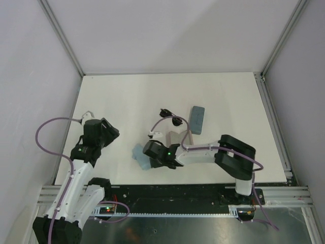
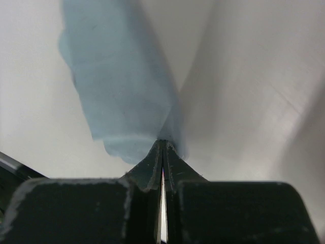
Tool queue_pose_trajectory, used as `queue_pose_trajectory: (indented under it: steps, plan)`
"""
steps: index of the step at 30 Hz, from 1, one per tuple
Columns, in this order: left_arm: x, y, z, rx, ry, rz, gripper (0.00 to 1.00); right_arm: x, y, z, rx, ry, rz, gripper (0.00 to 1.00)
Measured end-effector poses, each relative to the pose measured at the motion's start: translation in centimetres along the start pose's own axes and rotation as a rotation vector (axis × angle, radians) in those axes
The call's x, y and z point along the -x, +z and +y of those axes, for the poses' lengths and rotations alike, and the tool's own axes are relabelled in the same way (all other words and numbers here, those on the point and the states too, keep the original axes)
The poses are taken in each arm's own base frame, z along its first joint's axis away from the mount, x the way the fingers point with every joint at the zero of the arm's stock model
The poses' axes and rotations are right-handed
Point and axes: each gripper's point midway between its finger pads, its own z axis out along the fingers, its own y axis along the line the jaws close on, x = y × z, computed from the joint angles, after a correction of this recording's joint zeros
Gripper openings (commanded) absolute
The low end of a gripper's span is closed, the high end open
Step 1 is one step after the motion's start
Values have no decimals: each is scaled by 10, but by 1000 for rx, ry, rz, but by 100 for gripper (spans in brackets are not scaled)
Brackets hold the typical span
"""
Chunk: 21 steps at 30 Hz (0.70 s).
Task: Organize the sunglasses
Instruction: Move the glasses cleaning cloth to the center of the board.
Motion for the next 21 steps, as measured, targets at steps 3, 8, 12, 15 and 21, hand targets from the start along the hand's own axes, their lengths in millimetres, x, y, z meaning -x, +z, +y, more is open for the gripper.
queue_pose_trajectory:
  steps: [3,8,12,15,21]
  plan:
    - [-27,6,-2,-29,4,68,65,-13,-19,-29,-45,14,14,0]
    - [-62,10,-24,-98,42,160,65,-9,-38,-78,-138,44,26,13]
    - [-83,13,-42,-139,88,215,64,7,-44,-104,-183,62,14,24]
    - [-96,15,-50,-161,125,246,63,15,-50,-105,-174,56,-2,25]
    - [-108,22,-58,-190,180,282,63,13,-53,-104,-161,24,13,26]
